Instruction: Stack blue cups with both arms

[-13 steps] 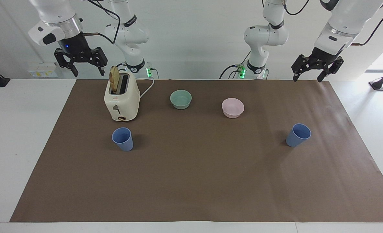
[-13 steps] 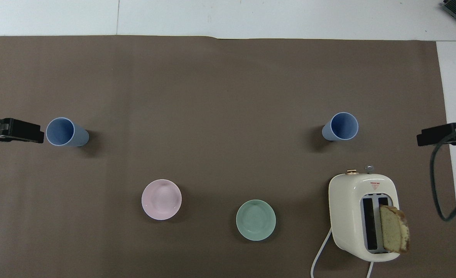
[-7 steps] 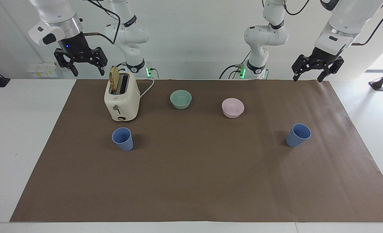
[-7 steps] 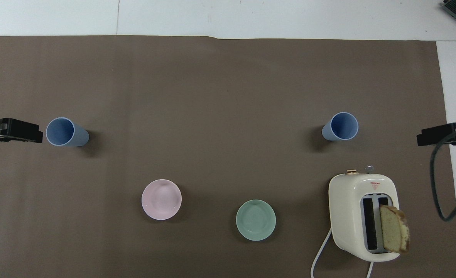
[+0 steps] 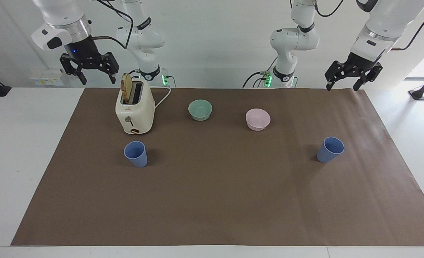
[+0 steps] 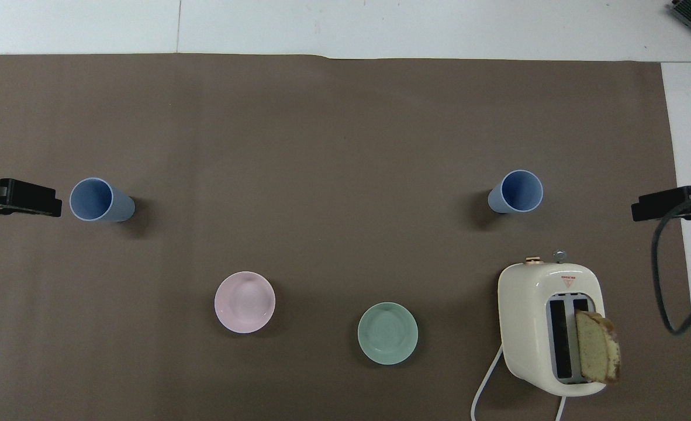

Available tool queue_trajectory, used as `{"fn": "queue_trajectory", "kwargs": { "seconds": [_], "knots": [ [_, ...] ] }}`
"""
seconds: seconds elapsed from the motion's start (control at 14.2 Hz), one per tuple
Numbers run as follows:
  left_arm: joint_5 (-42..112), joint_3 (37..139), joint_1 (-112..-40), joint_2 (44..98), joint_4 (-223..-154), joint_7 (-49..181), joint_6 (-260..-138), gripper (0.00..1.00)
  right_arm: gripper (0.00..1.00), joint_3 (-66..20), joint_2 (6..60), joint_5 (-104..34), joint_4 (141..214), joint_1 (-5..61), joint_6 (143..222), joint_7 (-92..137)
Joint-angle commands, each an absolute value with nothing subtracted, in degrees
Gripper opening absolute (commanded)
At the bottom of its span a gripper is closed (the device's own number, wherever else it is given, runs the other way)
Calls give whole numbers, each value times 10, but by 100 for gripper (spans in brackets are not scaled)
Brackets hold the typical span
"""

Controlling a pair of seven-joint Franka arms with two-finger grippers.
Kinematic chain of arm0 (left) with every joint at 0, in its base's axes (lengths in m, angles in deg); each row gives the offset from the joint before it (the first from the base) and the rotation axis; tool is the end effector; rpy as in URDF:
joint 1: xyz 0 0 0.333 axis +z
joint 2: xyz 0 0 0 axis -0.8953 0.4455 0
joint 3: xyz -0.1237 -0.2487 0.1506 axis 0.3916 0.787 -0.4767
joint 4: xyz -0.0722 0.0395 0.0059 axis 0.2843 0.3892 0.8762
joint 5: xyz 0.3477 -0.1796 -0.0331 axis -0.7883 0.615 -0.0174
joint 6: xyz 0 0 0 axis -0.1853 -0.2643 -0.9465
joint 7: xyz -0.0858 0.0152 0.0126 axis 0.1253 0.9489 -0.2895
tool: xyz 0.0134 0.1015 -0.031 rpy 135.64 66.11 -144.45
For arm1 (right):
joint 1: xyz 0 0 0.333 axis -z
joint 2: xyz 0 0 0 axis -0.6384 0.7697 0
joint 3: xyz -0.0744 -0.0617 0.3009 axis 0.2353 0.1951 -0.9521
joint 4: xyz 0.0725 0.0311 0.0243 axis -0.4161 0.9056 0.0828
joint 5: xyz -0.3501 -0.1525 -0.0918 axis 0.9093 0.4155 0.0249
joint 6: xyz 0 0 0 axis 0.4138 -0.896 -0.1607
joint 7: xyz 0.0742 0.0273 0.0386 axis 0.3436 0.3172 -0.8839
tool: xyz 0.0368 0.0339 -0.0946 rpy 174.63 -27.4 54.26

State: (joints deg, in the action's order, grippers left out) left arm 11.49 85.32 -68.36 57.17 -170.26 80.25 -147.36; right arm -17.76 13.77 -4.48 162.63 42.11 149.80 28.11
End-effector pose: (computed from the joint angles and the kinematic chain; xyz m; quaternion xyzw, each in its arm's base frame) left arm 0.5228 -0.0468 0.6536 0.9994 -0.0328 0.0012 0.0131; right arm 0.5228 -0.0029 0.6676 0.9999 0.0160 0.0037 0.0015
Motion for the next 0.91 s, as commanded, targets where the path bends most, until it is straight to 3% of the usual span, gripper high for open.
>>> {"fn": "queue_trajectory", "kwargs": {
  "seconds": [0.0,0.56,0.84],
  "knots": [
    [118,855,-666,559,-1736,810,-1486,100,100,-180,127,-45,1636,427,1498,284],
    [119,855,-581,572,-1870,823,-1660,100,100,-180,127,-45,1636,427,1498,284],
    [118,855,-563,632,-1895,823,-1761,100,100,-180,127,-45,1636,427,1498,284]
  ]
}}
